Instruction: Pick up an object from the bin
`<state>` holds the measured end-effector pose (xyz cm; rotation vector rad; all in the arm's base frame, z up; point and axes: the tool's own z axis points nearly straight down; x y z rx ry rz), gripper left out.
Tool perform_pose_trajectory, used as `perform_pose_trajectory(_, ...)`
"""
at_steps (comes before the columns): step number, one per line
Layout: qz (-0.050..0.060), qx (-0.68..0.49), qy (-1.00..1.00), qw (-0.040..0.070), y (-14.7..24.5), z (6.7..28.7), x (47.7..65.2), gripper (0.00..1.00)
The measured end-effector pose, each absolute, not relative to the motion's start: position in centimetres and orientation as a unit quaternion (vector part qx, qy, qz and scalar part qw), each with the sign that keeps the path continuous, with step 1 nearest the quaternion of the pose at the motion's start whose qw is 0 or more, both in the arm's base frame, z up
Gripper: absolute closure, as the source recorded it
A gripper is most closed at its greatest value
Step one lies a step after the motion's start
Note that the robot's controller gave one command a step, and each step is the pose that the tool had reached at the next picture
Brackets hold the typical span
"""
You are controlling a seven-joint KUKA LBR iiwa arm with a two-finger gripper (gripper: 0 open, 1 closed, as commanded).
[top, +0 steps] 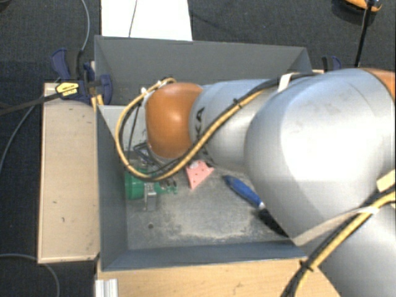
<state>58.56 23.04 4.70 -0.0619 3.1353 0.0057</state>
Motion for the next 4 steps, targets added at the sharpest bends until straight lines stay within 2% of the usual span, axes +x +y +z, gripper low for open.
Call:
perform_pose_trajectory(1,0.001,0.057,0.998,0.002,24.6,9.3,57.7,0.00)
perform_pose_trajectory(2,0.002,-0.122,0.992,0.004,25.1,9.7,56.6,0.00)
perform_pose_trajectory(3,0.001,-0.006,1.000,0.003,24.8,7.1,58.2,1.00)
perform_pose_trajectory(4,0.001,-0.006,1.000,0.003,24.8,7.1,58.2,1.00)
